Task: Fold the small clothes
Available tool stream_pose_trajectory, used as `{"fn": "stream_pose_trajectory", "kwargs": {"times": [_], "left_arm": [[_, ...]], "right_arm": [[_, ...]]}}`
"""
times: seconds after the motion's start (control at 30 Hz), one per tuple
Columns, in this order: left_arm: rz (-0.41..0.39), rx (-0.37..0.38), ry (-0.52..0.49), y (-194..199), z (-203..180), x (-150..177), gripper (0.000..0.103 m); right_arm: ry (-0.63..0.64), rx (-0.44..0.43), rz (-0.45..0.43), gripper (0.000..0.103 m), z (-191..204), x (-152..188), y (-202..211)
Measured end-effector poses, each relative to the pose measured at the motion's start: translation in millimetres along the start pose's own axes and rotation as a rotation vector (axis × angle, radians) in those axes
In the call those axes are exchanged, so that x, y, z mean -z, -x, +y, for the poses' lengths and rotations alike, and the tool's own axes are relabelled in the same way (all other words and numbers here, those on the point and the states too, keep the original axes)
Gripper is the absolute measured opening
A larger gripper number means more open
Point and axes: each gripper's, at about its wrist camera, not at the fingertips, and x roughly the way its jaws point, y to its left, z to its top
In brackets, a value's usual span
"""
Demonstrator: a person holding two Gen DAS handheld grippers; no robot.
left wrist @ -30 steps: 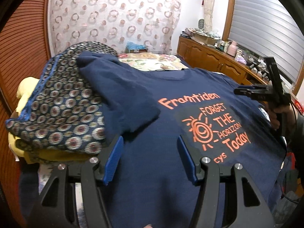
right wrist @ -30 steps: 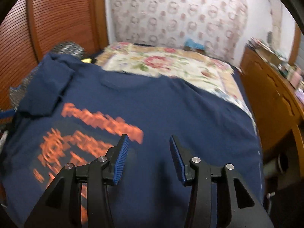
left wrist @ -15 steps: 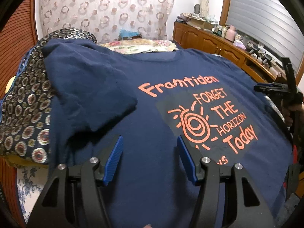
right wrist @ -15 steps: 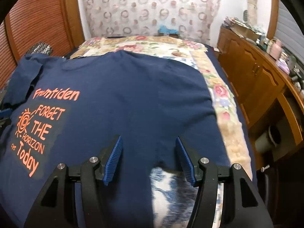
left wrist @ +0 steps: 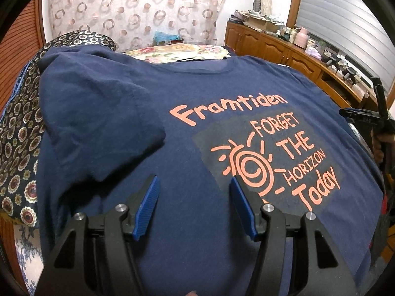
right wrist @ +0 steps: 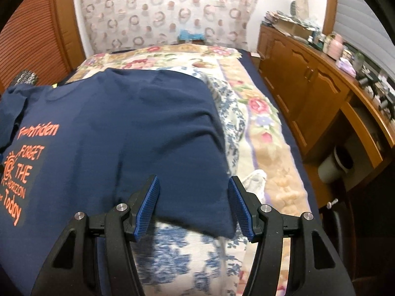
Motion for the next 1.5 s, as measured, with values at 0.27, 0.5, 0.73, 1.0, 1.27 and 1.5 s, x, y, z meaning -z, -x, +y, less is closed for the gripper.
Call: {"fn": "stream_pose_trajectory", "kwargs": {"times": [0.27, 0.5, 0.73, 1.0, 1.27, 1.5], "left_arm": [[0.036, -0.022, -0.075, -9.4, -17.6, -1.1, 0.086], [0.041, -0.020, -0.082, -9.8, -19.3, -1.8, 0.091], [0.043, -0.029, -0.080, -12.6, -17.7, -3.4, 0.093], [0.047, -0.040, -0.069, -14.0, -17.3, -4.1, 0.096], [0.047, -0.040, -0.069, -13.9, -17.2, -4.0, 0.097], [0.020, -0.022, -0.045, -8.0, -13.3, -4.1, 0.097]], "right_arm": [[-0.070, -0.081, 0.025, 0.059, -18.3, -4.7, -4.4], [-0.091, -0.173, 0.054, 0.050, -23.1, -1.1, -0.4], [-0.043, -0.182, 0.063, 0.032, -14.5, 4.5, 8.3], [0.076, -0.061, 0.044, 0.012, -1.4, 4.2, 13.8], [0.141, -0.057, -0.089, 0.005, 23.1, -12.4, 41.1], [0.267, -0.182, -0.118, 0.005, 93.1, -21.1, 49.9]]}}
